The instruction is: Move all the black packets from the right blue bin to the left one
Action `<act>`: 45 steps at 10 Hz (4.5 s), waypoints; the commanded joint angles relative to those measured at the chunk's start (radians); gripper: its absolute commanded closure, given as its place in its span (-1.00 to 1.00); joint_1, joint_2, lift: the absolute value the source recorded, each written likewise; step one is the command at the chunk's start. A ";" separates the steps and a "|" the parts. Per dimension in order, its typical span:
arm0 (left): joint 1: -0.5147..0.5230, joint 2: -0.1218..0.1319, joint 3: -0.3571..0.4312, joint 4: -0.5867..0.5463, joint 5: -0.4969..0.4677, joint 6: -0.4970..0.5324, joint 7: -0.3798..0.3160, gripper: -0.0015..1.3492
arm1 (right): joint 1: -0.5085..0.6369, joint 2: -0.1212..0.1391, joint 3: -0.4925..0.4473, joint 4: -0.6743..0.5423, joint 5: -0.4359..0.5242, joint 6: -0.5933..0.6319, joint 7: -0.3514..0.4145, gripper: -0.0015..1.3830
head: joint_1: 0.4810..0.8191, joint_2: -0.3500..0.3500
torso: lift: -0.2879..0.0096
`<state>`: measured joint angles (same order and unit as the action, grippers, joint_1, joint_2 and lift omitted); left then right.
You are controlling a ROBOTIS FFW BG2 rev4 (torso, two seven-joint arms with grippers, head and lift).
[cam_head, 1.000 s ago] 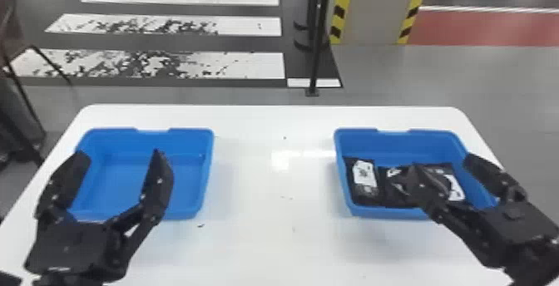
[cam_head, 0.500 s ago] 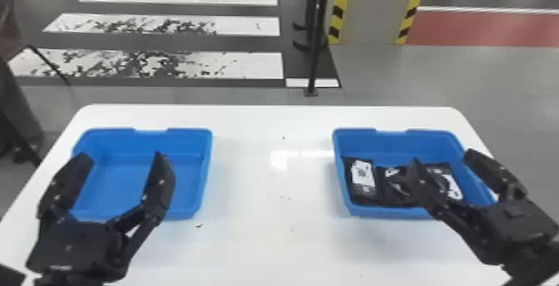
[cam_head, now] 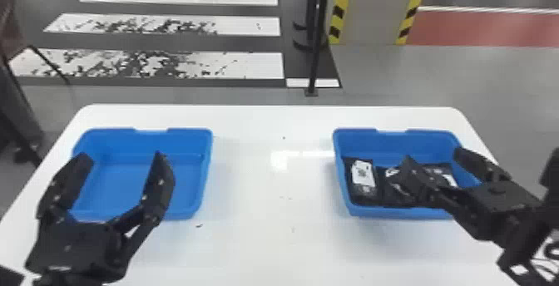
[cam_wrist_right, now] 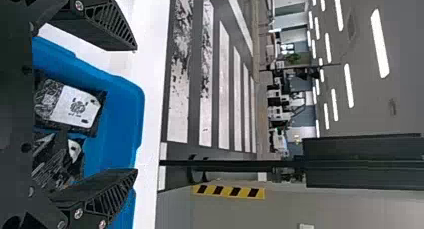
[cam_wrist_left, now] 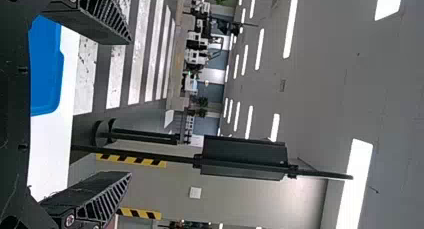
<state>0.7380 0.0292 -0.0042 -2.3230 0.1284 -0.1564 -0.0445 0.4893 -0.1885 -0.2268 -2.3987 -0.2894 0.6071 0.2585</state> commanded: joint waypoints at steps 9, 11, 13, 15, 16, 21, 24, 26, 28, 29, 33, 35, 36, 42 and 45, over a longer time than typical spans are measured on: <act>-0.009 0.000 -0.002 0.000 0.007 -0.006 0.000 -0.85 | -0.347 -0.062 0.099 0.297 -0.020 0.438 0.061 -0.74 | 0.27 -0.12 | -0.01; -0.009 -0.002 -0.002 0.000 0.007 -0.006 0.000 -0.85 | -0.389 -0.068 0.119 0.368 -0.032 0.438 0.061 -0.73 | 0.27 -0.06 | -0.01; -0.009 -0.002 -0.004 0.005 0.007 -0.008 0.000 -0.85 | -0.438 -0.078 0.145 0.486 -0.090 0.404 0.062 -0.70 | 0.27 -0.05 | -0.01; -0.012 -0.002 -0.006 0.005 0.005 -0.011 0.000 -0.85 | -0.465 -0.085 0.163 0.554 -0.123 0.375 0.081 -0.66 | 0.27 -0.01 | -0.01; -0.012 -0.002 -0.008 0.005 0.003 -0.011 -0.002 -0.85 | -0.470 -0.085 0.163 0.569 -0.125 0.375 0.081 -0.66 | 0.27 0.01 | -0.01; -0.014 -0.002 -0.008 0.010 0.003 -0.016 -0.003 -0.85 | -0.521 -0.103 0.199 0.670 -0.125 0.429 0.082 -0.66 | 0.27 0.01 | -0.01; -0.019 -0.002 -0.010 0.017 0.005 -0.016 -0.006 -0.85 | -0.568 -0.108 0.215 0.736 -0.139 0.419 0.082 -0.56 | 0.27 -0.01 | -0.01; -0.019 -0.003 -0.010 0.022 0.011 -0.018 -0.006 -0.85 | -0.575 -0.111 0.219 0.758 -0.173 0.419 0.084 -0.15 | 0.27 0.00 | -0.01; -0.021 -0.003 -0.010 0.027 0.013 -0.018 -0.008 -0.85 | -0.597 -0.114 0.253 0.763 -0.181 0.379 0.093 0.38 | 0.27 0.03 | -0.01; -0.021 -0.003 -0.008 0.027 0.015 -0.023 -0.011 -0.85 | -0.592 -0.114 0.253 0.765 -0.199 0.348 0.094 0.58 | 0.27 0.05 | -0.01; -0.021 -0.003 -0.006 0.027 0.017 -0.028 -0.014 -0.85 | -0.548 -0.105 0.239 0.667 -0.191 0.294 0.085 0.65 | 0.27 0.10 | -0.01; -0.021 -0.003 -0.004 0.027 0.021 -0.035 -0.014 -0.85 | -0.497 -0.094 0.191 0.473 -0.167 0.421 0.042 0.26 | 0.27 0.11 | -0.01; -0.019 -0.003 -0.002 0.027 0.021 -0.035 -0.014 -0.85 | -0.484 -0.088 0.163 0.363 -0.107 0.514 0.012 -0.36 | 0.27 0.11 | -0.01; -0.021 -0.002 -0.002 0.032 0.025 -0.038 -0.015 -0.85 | -0.632 -0.105 0.163 0.503 -0.038 0.681 -0.015 -0.77 | 0.27 -0.09 | -0.01; -0.026 -0.003 -0.004 0.039 0.025 -0.047 -0.015 -0.85 | -0.727 -0.111 0.191 0.670 -0.058 0.618 -0.015 -0.75 | 0.27 -0.14 | -0.01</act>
<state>0.7121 0.0261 -0.0078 -2.2847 0.1536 -0.2003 -0.0598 -0.2217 -0.2989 -0.0403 -1.7629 -0.3414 1.2350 0.2446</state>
